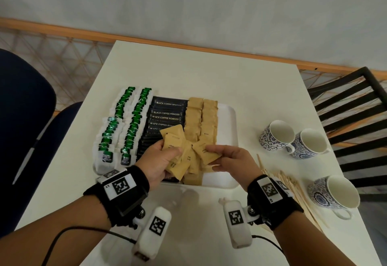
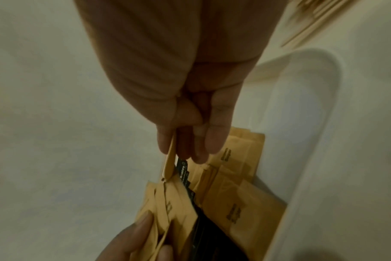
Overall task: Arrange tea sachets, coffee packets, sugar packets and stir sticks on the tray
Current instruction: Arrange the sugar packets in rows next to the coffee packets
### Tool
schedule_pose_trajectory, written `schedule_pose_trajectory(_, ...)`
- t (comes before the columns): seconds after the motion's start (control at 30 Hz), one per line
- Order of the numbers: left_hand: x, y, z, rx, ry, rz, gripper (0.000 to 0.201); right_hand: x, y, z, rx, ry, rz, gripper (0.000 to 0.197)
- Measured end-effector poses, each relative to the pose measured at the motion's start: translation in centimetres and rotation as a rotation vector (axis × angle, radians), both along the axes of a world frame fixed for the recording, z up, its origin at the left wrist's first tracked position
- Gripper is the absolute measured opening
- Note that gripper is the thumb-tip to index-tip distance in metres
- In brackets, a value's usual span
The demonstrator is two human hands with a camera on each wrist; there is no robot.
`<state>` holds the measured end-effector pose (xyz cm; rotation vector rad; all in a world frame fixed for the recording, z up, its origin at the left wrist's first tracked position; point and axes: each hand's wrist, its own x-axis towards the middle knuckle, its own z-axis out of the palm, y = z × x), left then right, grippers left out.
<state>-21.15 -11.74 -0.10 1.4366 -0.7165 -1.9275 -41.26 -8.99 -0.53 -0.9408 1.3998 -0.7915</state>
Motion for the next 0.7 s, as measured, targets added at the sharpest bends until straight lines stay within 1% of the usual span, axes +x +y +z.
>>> schedule_pose_trajectory(0.07, -0.1, 0.0, 0.0, 0.001, -0.001, -0.01, 0.026, -0.4, 0.2, 0.1, -0.014, -0.009, -0.024, 0.039)
schedule_pose_trajectory(0.17, -0.3, 0.0, 0.0, 0.002, 0.004, -0.013, 0.027, -1.1, 0.2, 0.1, -0.067, 0.012, -0.107, 0.024)
schedule_pose_trajectory(0.27, -0.2, -0.1, 0.0, -0.011, 0.001, -0.001, 0.025, -2.0, 0.0, -0.5, -0.114, 0.157, -0.149, 0.012)
schedule_pose_trajectory(0.33, 0.1, -0.2, 0.0, -0.016, -0.002, 0.019, 0.025, -2.8, -0.2, -1.0, -0.083, 0.283, -0.088, 0.009)
schedule_pose_trajectory(0.4, 0.4, -0.4, 0.1, -0.016, -0.003, 0.035, 0.028, -3.4, -0.2, -1.1, -0.015, 0.387, 0.084, 0.004)
schedule_pose_trajectory(0.47, 0.8, -0.5, 0.1, -0.019, -0.005, 0.043, 0.03, -3.4, -0.2, -1.4, 0.05, 0.458, 0.253, 0.005)
schedule_pose_trajectory(0.5, 0.9, -0.5, 0.1, -0.018, -0.005, 0.046, 0.03, -3.4, -0.3, -1.6, 0.064, 0.502, 0.304, 0.007)
schedule_pose_trajectory(0.53, 1.0, -0.6, 0.0, -0.018, -0.003, 0.05, 0.03, -3.2, -0.5, -2.0, 0.058, 0.558, 0.326, 0.008)
schedule_pose_trajectory(0.6, 1.1, -0.6, 0.0, -0.016, 0.0, 0.057, 0.03, -2.7, -0.9, -2.8, 0.021, 0.662, 0.315, 0.009)
schedule_pose_trajectory(0.7, 1.1, -0.7, -0.1, -0.014, 0.001, 0.067, 0.029, -2.0, -1.5, -3.5, -0.036, 0.696, 0.287, 0.011)
